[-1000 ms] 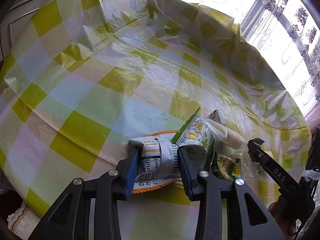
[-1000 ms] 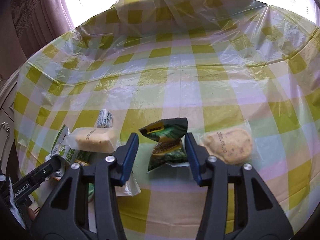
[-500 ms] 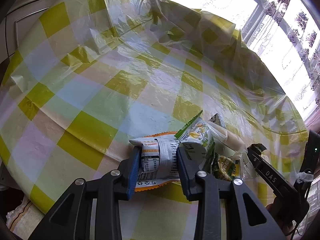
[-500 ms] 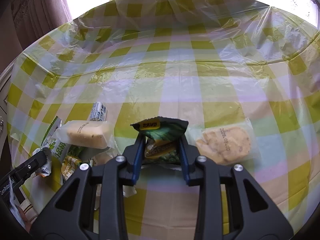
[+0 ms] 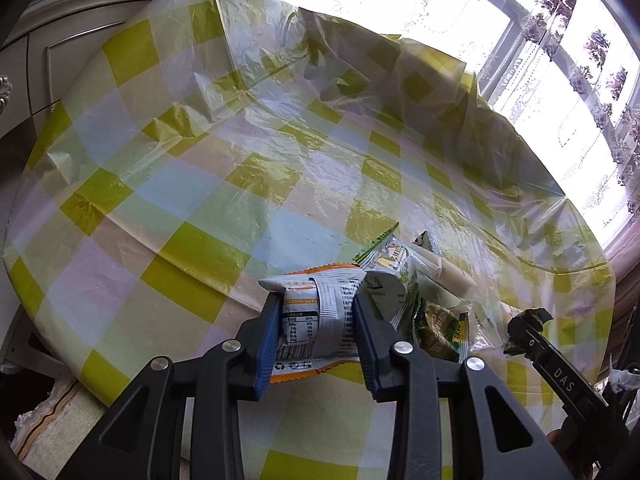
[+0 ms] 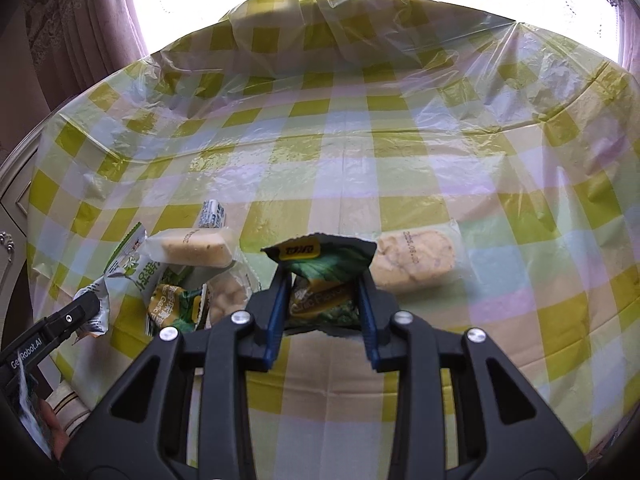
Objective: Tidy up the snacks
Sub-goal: 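Grasp the green snack packet with the right gripper while the left gripper lifts its packet, then carry both packets into the white box and open both grippers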
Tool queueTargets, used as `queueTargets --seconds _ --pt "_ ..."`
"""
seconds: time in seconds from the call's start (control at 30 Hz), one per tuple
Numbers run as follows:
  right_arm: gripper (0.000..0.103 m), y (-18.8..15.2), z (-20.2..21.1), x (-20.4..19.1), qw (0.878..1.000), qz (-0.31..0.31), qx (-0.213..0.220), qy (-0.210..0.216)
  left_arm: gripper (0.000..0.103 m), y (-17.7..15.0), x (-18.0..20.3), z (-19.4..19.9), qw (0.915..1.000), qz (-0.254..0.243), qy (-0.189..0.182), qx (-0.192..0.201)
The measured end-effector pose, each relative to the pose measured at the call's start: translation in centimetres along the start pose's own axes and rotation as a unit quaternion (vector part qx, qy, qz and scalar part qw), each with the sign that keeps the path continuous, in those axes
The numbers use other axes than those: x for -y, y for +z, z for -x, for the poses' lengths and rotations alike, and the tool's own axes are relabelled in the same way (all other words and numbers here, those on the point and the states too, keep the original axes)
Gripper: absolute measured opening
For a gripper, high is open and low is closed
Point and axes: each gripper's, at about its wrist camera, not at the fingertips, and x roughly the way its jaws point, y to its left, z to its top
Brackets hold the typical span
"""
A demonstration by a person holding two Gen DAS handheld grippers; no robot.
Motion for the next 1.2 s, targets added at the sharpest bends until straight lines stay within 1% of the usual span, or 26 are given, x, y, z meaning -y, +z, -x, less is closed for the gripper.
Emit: queueTargets --seconds 0.33,0.57,0.83,1.2 --pt "0.036 -1.7 3.9 1.2 1.000 -0.007 0.009 -0.008 0.036 -0.7 1.2 3.0 0.9995 -0.019 -0.014 0.021" --pt "0.036 -3.1 6.0 2.3 1.000 -0.012 0.002 -0.020 0.036 -1.8 2.9 4.4 0.9986 -0.041 -0.029 0.017" --pt "0.036 -4.7 8.7 4.7 0.999 -0.030 -0.004 -0.025 0.036 -3.8 6.7 5.2 0.9948 -0.079 -0.063 -0.007" --pt "0.036 -6.9 11.9 8.8 0.997 -0.071 -0.003 -0.009 0.036 -7.3 12.6 6.0 0.9837 -0.141 -0.102 -0.044"
